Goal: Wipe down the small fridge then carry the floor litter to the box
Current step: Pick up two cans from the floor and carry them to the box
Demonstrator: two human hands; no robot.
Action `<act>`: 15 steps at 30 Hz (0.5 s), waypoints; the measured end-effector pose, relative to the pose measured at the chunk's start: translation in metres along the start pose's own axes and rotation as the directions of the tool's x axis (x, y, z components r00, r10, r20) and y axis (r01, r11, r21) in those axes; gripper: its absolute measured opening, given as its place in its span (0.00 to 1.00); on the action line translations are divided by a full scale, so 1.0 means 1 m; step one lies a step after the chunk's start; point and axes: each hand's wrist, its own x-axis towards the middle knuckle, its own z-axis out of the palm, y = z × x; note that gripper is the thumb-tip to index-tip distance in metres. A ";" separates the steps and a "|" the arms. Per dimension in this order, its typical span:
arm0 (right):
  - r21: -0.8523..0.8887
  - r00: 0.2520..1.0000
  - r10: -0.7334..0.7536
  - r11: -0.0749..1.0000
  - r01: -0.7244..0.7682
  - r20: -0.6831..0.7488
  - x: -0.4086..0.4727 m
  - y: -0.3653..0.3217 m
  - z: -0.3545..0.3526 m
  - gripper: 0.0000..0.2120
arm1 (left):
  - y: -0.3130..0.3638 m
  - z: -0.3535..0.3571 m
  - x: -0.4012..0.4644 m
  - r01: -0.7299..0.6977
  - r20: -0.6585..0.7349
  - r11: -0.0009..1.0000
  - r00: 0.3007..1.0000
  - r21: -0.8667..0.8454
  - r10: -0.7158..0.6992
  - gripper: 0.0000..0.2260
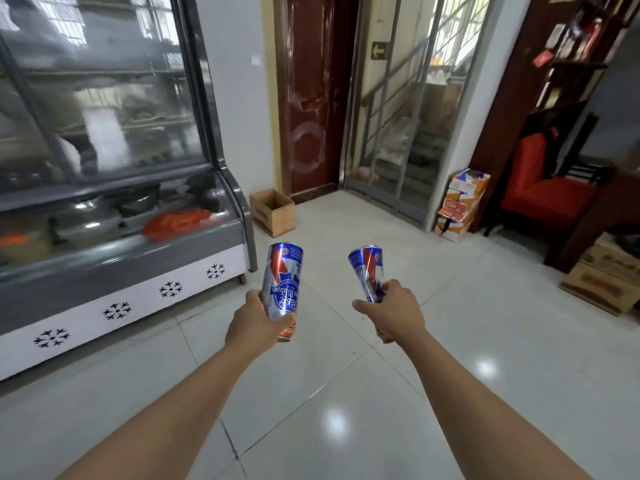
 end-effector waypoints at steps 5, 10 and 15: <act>-0.046 1.000 -0.028 0.999 0.027 -0.008 0.125 -0.018 -0.002 0.33 | 0.035 0.028 0.115 0.001 -0.035 0.999 0.999 -0.038 -0.002 0.33; -0.084 1.000 -0.018 0.996 0.016 -0.019 0.252 -0.044 -0.014 0.33 | 0.082 0.057 0.239 0.005 -0.013 0.997 1.000 -0.081 -0.006 0.31; -0.082 0.999 0.001 0.997 -0.005 -0.045 0.369 -0.058 -0.035 0.34 | 0.137 0.080 0.347 0.016 0.002 0.996 1.000 -0.086 -0.016 0.30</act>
